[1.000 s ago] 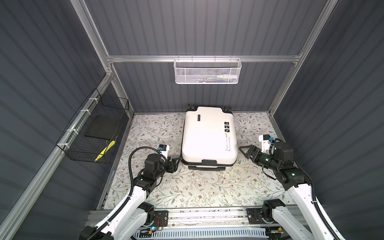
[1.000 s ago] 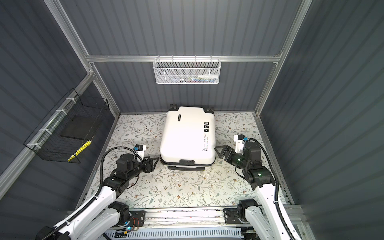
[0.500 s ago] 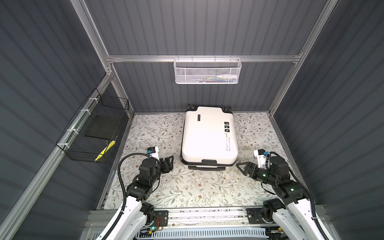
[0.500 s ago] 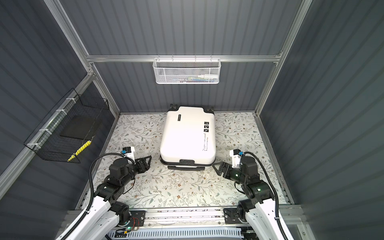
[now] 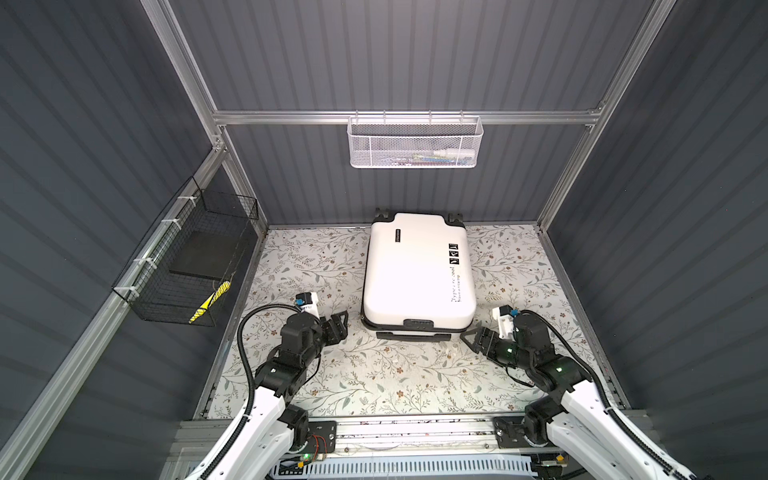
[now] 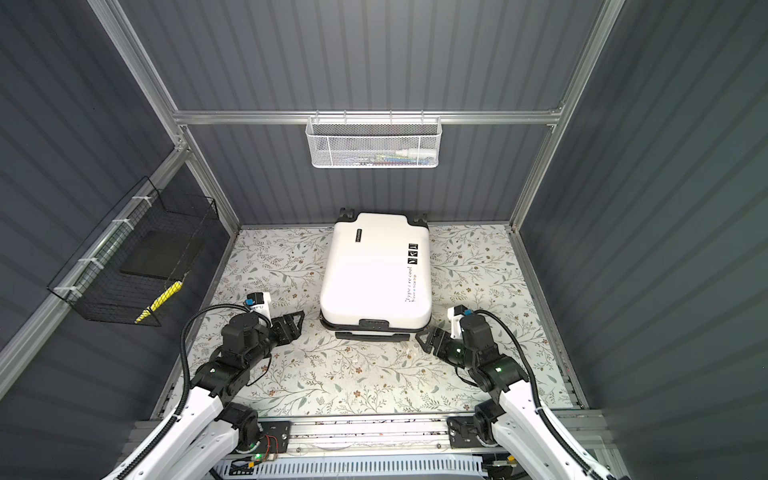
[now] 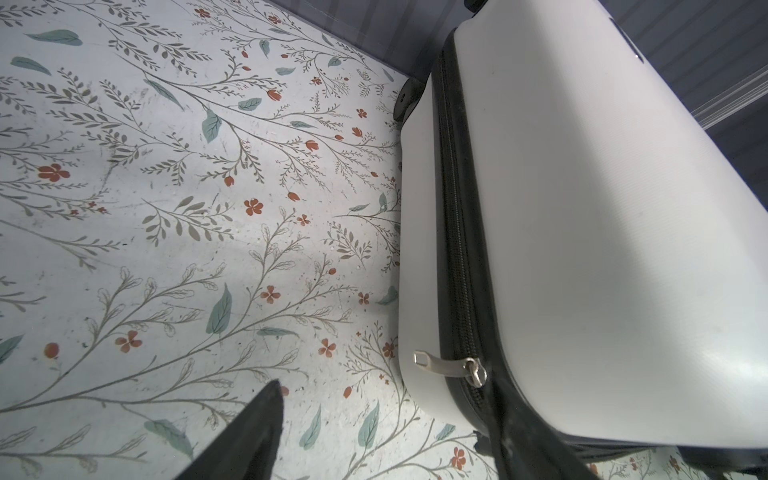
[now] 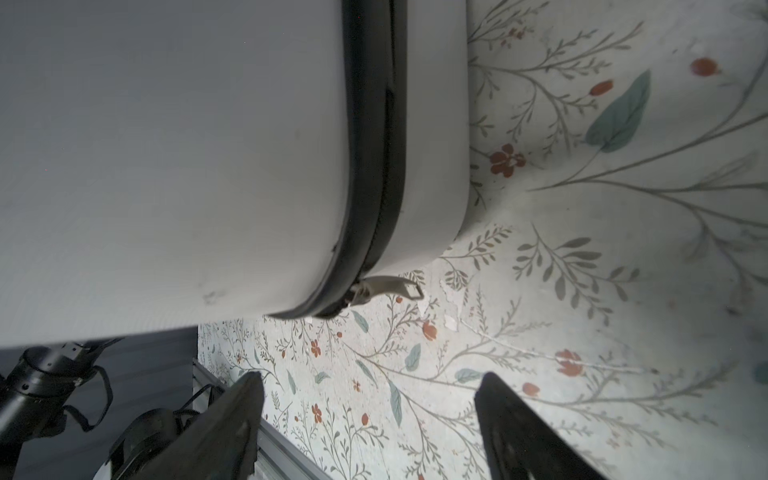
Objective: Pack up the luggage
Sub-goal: 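Draw both grippers back toward the robot beside the suitcase's near corners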
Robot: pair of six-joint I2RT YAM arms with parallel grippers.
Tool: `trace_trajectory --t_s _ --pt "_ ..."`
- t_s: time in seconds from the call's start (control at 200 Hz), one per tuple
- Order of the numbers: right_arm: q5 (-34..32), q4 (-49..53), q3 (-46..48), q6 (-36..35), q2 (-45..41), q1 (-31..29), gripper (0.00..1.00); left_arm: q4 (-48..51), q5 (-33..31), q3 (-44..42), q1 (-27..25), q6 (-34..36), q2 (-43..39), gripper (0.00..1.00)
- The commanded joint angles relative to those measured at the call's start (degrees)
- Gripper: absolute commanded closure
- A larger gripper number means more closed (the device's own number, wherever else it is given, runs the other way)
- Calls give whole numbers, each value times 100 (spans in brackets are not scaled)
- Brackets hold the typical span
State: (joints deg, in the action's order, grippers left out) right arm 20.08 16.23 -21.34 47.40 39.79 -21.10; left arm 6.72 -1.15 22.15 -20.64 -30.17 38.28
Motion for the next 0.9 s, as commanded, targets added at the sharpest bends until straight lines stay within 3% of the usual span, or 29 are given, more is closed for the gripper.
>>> trace_trajectory --t_s 0.0,0.345,0.5,0.72,0.895 --pt "-390 -764 -216 294 320 -50 18 -79 -31 158 -27 165 37 22" --pt "-1180 -1028 -1007 246 1310 -28 17 -289 188 14 -27 443 -75 22" --pt "-1093 -955 -1330 144 1601 232 17 -708 423 -159 -27 613 72 21" --pt "-949 -359 -1416 -15 1024 412 17 -1944 838 -374 -23 1005 923 18" --pt "-781 169 -1612 -182 495 678 16 -2661 1185 -210 -27 1811 1914 14"
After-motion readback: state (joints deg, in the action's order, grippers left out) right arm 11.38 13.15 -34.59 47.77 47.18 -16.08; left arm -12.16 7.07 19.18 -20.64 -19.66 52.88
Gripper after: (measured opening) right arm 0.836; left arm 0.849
